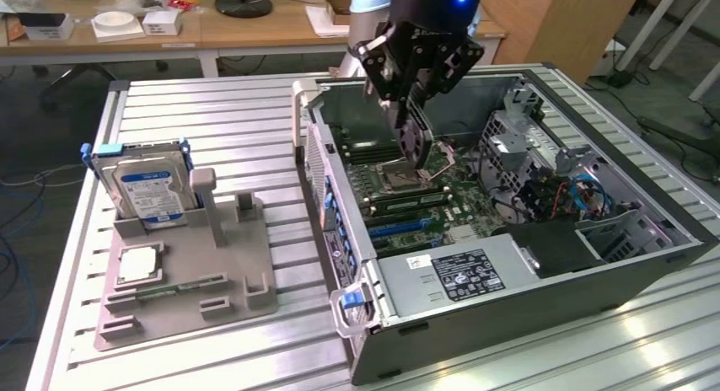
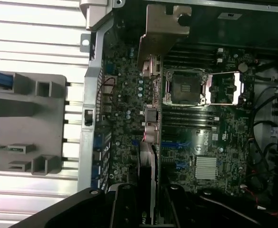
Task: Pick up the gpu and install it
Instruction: 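Pick up the gpu and move the gpu toward the slot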
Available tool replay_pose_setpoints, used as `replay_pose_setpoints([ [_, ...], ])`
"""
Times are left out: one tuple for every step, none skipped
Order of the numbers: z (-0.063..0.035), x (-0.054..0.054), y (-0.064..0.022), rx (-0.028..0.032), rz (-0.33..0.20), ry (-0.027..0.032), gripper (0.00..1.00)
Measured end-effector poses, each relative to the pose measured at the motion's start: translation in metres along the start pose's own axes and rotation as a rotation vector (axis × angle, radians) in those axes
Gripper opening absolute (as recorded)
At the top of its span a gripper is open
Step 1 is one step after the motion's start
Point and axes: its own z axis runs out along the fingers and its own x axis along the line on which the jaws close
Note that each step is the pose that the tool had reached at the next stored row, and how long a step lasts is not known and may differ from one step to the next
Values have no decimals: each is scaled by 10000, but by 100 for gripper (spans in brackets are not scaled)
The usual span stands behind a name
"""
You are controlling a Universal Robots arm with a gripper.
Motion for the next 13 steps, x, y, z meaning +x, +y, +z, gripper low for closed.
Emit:
replay_pose_setpoints([
  [1,-18,-1,5,-1,-1,27],
  [1,-34,-1,5,-2,-1,27],
  [2,-67,-3,6,0,-1,27],
  [3,-91,-4,6,-1,-1,27],
  [4,-107,-5,6,-1,-1,27],
  [4,-122,-6,5,0,-1,27],
  [5,-139,-7,6,0,-1,27],
  [6,-158,-8,5,0,-2,27],
  [7,-180,-9,6,1,-2,27],
  [8,-202,-10,6,3,-2,27],
  [9,-226,-11,6,5,-2,27],
  [10,-253,-12,6,7,-2,27],
  [11,-280,-14,6,7,-2,27],
])
